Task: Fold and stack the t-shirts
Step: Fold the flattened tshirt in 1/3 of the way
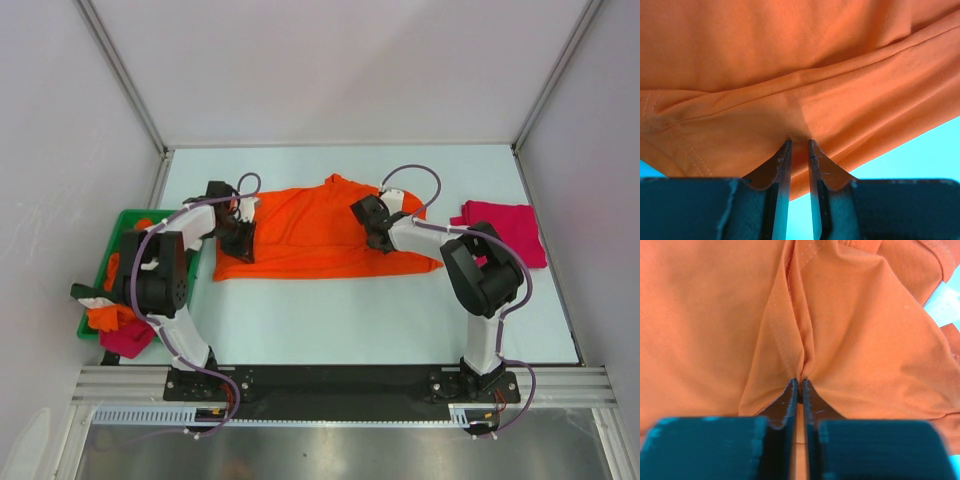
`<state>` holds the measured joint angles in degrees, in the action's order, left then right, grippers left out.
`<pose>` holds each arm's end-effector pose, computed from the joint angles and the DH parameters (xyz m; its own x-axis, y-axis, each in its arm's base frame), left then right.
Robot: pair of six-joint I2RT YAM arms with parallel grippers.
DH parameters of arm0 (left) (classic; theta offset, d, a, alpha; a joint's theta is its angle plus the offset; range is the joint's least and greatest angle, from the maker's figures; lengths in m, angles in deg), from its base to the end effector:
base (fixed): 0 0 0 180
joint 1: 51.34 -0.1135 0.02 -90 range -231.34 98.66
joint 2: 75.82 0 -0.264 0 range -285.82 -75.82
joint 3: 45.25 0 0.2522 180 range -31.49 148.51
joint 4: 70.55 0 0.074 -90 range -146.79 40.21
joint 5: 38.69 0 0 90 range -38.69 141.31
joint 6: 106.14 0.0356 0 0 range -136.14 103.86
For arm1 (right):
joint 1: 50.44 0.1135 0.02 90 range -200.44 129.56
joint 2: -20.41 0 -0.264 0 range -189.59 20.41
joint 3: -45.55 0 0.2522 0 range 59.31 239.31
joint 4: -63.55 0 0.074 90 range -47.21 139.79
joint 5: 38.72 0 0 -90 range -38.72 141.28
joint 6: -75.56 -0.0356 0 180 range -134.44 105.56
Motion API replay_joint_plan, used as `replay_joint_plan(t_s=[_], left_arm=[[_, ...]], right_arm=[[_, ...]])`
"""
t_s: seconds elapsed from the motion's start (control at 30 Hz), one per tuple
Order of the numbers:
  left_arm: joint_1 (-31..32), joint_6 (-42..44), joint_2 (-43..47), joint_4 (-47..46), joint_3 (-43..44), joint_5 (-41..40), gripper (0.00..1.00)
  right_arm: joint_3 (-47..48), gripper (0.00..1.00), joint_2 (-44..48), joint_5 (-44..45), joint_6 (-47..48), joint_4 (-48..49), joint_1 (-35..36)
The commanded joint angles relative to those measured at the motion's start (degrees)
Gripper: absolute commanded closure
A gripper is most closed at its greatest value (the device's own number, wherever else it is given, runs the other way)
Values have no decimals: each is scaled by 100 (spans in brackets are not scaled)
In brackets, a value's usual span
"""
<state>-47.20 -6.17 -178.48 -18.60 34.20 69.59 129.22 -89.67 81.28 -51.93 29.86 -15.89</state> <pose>0.3356 -0.0355 0.1675 -0.9238 0.2317 -0.3047 0.3134 0.9150 -0.2543 0.3303 0.2058 0.1584 -0.7405 0.1301 -0.6593 0.2077 0.9773 -0.0405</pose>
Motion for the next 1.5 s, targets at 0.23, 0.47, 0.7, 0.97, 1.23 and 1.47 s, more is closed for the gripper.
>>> replay_joint_plan(t_s=[0.23,0.47,0.7,0.97,1.23,1.47], left_arm=[[78,-48,-18,-14,111,132,76],[87,-40,35,-5,76,149,76],[87,-40,61,12,58,123,76],[122,-75,17,13,75,114,76],[157,-101,17,4,75,123,76],[192,-128,52,13,67,132,75]], right_arm=[[743,99,-39,401,163,32,140],[1104,86,-268,331,225,-134,123],[815,80,-154,428,129,-223,44],[269,65,145,498,-91,-310,-123],[-21,62,426,481,-30,-109,-150],[426,61,321,489,76,-178,-88]])
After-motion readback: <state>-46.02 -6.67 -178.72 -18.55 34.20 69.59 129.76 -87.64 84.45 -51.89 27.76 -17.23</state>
